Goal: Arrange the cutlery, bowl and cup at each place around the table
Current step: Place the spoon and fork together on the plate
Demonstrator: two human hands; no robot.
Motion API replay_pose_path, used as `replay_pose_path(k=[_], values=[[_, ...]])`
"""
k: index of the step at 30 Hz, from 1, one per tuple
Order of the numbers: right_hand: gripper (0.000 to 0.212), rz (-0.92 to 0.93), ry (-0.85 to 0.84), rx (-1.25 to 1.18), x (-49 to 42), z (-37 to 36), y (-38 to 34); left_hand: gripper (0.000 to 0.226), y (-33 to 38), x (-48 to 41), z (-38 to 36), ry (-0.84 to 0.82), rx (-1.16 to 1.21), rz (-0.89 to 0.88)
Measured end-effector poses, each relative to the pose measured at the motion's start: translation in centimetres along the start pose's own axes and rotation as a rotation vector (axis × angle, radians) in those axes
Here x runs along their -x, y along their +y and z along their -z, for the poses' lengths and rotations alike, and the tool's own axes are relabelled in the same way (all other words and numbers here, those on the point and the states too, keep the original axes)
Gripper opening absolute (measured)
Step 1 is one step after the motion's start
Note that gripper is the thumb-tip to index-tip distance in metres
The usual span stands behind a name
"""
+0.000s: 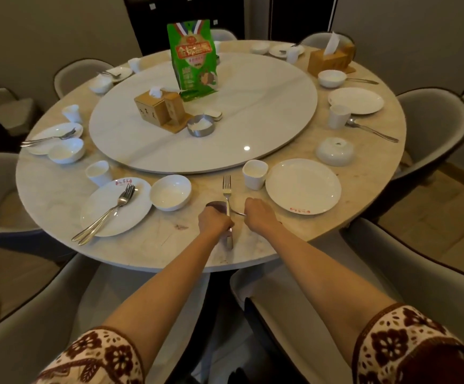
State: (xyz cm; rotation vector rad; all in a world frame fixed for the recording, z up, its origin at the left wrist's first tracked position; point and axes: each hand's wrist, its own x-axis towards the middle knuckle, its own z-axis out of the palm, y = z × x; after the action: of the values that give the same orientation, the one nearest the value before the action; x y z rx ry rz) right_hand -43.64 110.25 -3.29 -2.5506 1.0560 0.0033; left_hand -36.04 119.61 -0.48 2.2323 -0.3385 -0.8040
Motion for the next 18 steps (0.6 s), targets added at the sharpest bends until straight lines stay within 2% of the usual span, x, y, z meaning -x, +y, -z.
replay_pose_path(k=[5,8,11,15,18], values=[[0.018,-0.079,0.016,-0.059,1.4,1.0,0.7,0.011,1.0,0.8,0.4,0.025,0.056,-0.131],[0.016,-0.151,0.034,-0.186,2.0,1.9,1.8,0.017,1.8,1.4,-0.2,0.049,0.058,-0.262],[0.016,-0.209,0.071,-0.325,3.0,2.9,3.6,0.011,2.5,2.1,-1.1,0.026,0.05,-0.38],[0.01,-0.348,0.102,-0.572,4.6,4.0,6.2,0.01,3.5,2.8,-2.8,-0.087,0.044,-0.449],[0.009,-0.446,0.118,-0.738,6.1,5.0,7.7,0.008,4.0,3.5,-4.1,-0.219,0.101,-0.388]])
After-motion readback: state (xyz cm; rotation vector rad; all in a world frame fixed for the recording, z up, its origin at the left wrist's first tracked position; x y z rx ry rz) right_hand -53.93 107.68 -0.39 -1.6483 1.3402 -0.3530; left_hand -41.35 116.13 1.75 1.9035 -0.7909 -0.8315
